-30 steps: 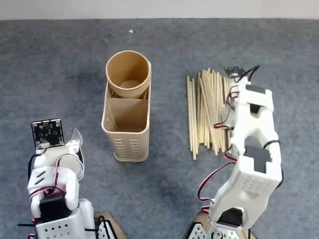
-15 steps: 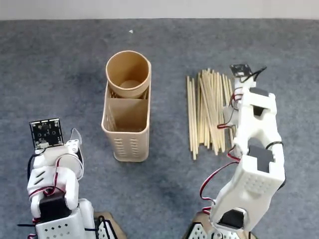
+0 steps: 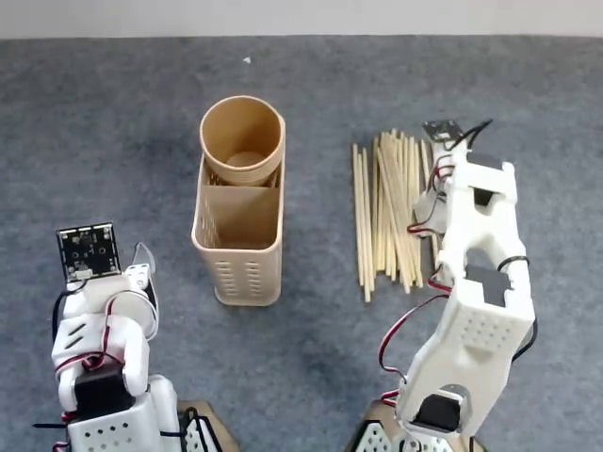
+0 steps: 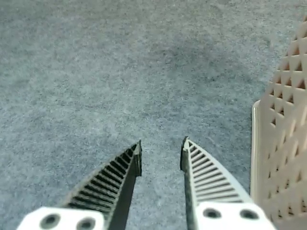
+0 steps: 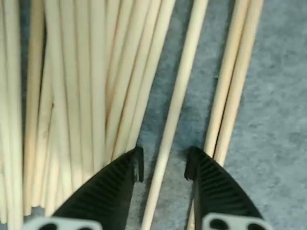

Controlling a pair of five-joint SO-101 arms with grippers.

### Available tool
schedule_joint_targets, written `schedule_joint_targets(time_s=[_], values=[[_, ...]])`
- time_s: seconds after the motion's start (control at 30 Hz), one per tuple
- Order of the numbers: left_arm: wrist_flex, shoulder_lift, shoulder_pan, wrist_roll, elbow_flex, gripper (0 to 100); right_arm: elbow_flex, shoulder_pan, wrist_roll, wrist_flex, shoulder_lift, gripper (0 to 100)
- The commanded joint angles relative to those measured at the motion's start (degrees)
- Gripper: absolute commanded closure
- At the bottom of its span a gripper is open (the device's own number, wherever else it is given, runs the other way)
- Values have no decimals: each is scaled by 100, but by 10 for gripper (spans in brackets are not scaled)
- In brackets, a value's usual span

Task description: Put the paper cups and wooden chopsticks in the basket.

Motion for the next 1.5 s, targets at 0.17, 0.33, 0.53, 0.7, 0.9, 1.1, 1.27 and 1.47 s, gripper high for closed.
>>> schedule_joint_targets(time_s=[0.17,0.33,0.53,0.7,0.9,1.1,1.27,1.47], values=[[-97,-31,-66,44,-136,842,-75,136,53,-119,48,991],[-97,-31,-57,44,-127,842,-189,154,-396,-84,-154,995],[-123,-31,-57,44,-66,842,-699,198,-2013,224,-2000,995],[-281,-22,-57,44,22,842,-673,-664,-2523,321,-4541,995],[-387,-22,-57,44,84,842,-505,-2536,-3147,-92,-6624,995],[-387,-22,-57,44,92,842,848,-3943,-3200,-1824,-7240,995],[-387,-22,-57,44,92,842,2492,-4549,-3200,-3389,-7319,994],[-387,-22,-57,44,92,842,3618,-4655,-3209,-3899,-7327,994]])
